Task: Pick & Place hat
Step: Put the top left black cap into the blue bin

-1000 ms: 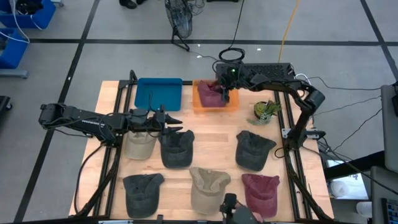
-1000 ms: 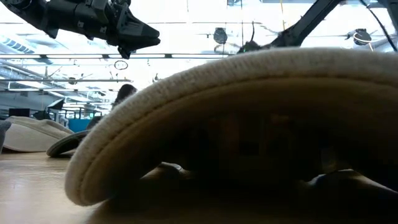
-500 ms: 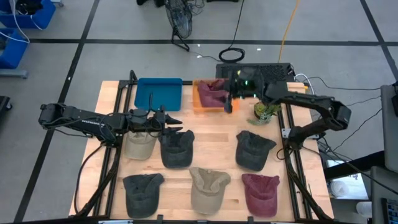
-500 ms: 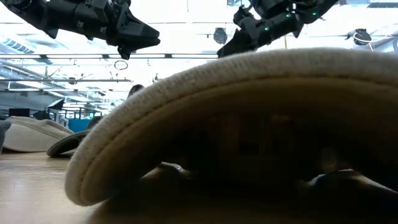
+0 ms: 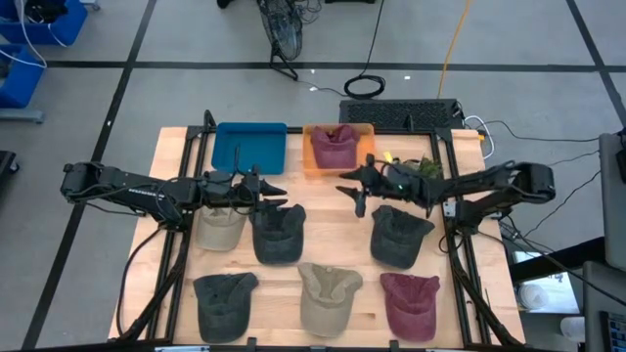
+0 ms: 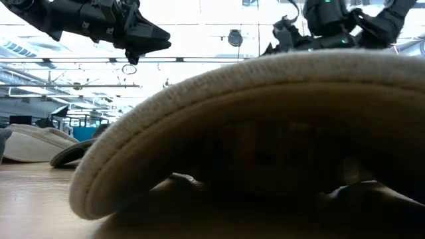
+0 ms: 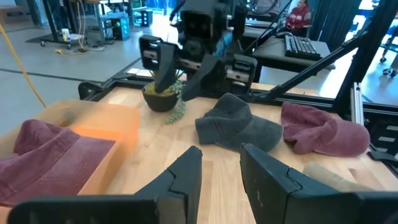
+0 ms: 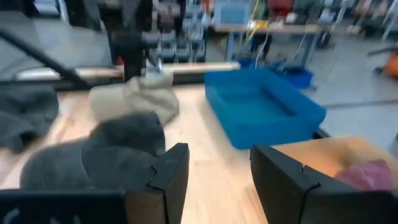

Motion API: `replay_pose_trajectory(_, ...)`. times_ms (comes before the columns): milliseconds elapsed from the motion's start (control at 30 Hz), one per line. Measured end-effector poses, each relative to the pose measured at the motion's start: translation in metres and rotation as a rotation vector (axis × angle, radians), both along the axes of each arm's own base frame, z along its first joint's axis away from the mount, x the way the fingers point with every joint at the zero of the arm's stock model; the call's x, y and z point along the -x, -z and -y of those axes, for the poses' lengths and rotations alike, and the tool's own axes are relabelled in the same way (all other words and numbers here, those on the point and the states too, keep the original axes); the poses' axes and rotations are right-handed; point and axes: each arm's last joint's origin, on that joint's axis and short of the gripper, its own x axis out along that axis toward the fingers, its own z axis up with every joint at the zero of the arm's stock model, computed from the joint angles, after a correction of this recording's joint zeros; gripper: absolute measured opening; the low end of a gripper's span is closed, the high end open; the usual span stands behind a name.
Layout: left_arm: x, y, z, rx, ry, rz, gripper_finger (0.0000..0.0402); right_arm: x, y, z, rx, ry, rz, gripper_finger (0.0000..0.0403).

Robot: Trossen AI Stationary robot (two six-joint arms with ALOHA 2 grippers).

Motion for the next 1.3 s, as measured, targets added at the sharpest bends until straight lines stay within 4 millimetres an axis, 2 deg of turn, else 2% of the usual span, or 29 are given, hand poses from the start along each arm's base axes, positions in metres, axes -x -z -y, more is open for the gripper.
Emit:
replay_pose_trajectory(100, 0.001, 0.004, 0.004, 0.012, 0.02, -0.045, 0.0113, 0.006, 0.007, -0.003, -0.001, -0.007, 0.071, 0.0155)
replay_pose_trajectory(300, 0.002, 0.01, 0.013, 0.001, 0.06, -0.11, 0.0114, 0.017, 0.025, -0.004, -0.023, -0.005, 0.012, 0.0155)
replay_pose_trajectory(467, 0.002, 0.006, 0.021, -0.018, 0.103, -0.068, 0.0119, 0.023, 0.022, -0.005, -0.009, -0.007, 0.027, 0.0155)
replay_pose_trajectory(633, 0.001, -0.005, 0.03, 0.039, 0.101, 0.053, 0.0166, 0.024, 0.017, -0.006, 0.02, -0.011, 0.044, 0.0155)
replay_pose_trajectory(867, 0.003, 0.0, 0.041, 0.106, 0.023, 0.008, 0.024, 0.028, 0.007, -0.006, 0.038, -0.012, 0.09, 0.0155)
replay_pose_trajectory(1033, -0.004, 0.01, 0.043, 0.157, -0.029, -0.24, 0.0267, 0.031, -0.002, -0.007, 0.043, -0.025, 0.141, 0.0155)
replay_pose_trajectory(1167, -0.022, 0.017, 0.047, 0.116, -0.06, -0.464, 0.0263, 0.033, -0.007, -0.009, 0.032, -0.066, 0.174, 0.0155)
replay_pose_trajectory(1300, -0.041, 0.029, 0.054, 0.126, 0.017, -0.624, 0.025, 0.033, -0.008, -0.013, 0.03, -0.084, 0.17, 0.0155)
